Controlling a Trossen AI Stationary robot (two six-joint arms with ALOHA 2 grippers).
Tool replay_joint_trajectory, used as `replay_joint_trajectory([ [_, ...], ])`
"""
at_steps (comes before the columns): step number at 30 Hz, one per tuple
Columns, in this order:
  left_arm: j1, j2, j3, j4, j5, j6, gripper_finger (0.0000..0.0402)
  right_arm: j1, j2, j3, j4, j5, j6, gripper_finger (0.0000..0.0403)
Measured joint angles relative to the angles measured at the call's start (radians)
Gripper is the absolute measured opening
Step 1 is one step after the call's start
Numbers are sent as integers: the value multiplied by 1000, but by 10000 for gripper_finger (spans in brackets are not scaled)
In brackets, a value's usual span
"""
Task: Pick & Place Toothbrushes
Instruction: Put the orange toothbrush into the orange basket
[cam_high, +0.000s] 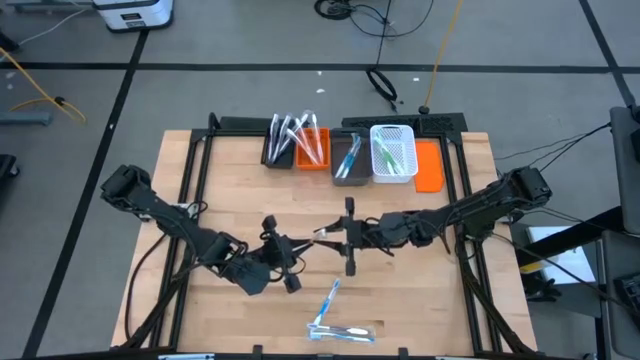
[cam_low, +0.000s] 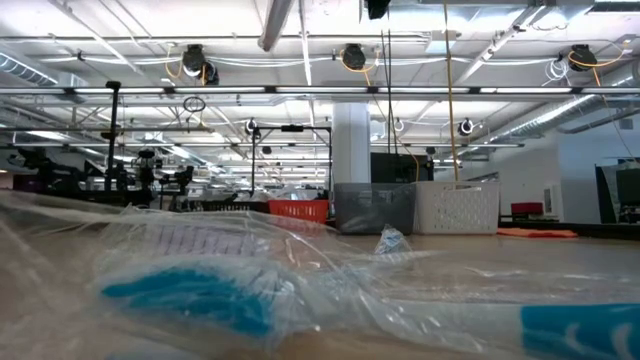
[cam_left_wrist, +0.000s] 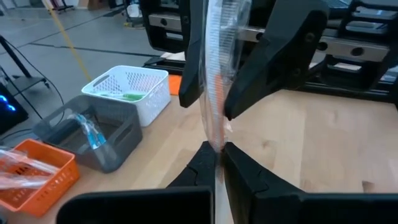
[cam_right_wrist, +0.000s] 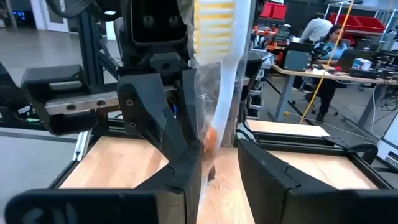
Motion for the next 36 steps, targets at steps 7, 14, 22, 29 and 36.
replay_joint_trajectory([
  [7,18,0,0,-2,0,-1,10,-1,0,0,4,-2,4,39],
  [14,51,0,0,-8,54,-1,3,0,0,0,-7,0,3,10],
  [22,58,0,0,-47,57,101,42,-1,0,0,-24,10,-1,2],
  [29,40,-45,1,-165,-21,87,61,-2,-1,0,-62,112,-1,3],
  [36,32,-84,1,-251,-61,12,62,-10,-1,0,-64,107,18,3],
])
